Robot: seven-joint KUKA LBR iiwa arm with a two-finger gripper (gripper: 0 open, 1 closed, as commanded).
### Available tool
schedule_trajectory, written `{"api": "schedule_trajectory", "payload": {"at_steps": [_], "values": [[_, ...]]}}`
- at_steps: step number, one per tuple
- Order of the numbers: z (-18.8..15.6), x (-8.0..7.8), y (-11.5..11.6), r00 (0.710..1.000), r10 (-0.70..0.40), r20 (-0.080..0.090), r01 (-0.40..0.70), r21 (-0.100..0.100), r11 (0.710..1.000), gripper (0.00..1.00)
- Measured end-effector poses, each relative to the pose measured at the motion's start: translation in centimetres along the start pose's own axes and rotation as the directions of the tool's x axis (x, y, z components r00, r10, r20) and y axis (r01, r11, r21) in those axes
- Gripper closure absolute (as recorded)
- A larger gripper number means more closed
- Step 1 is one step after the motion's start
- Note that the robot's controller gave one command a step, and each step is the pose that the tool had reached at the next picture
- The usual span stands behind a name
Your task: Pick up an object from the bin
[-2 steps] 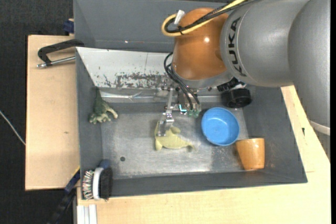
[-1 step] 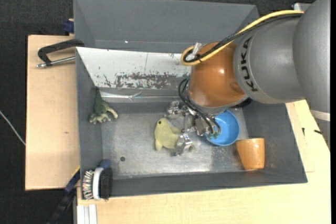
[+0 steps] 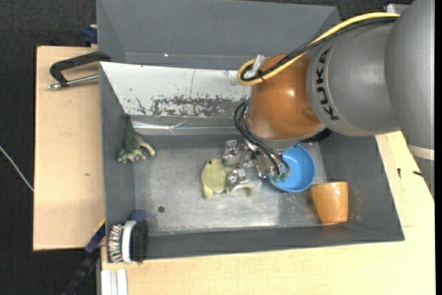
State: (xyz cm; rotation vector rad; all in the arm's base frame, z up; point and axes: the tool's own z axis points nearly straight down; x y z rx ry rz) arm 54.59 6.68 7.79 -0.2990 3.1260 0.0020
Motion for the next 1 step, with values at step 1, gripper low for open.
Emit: {"api": "schedule_trajectory", "payload": {"at_steps": [1], "values": [[-14.63,-1.42,2.07,1.0,-0.01,0.015,0.01,0.001,1.0,1.0]]}}
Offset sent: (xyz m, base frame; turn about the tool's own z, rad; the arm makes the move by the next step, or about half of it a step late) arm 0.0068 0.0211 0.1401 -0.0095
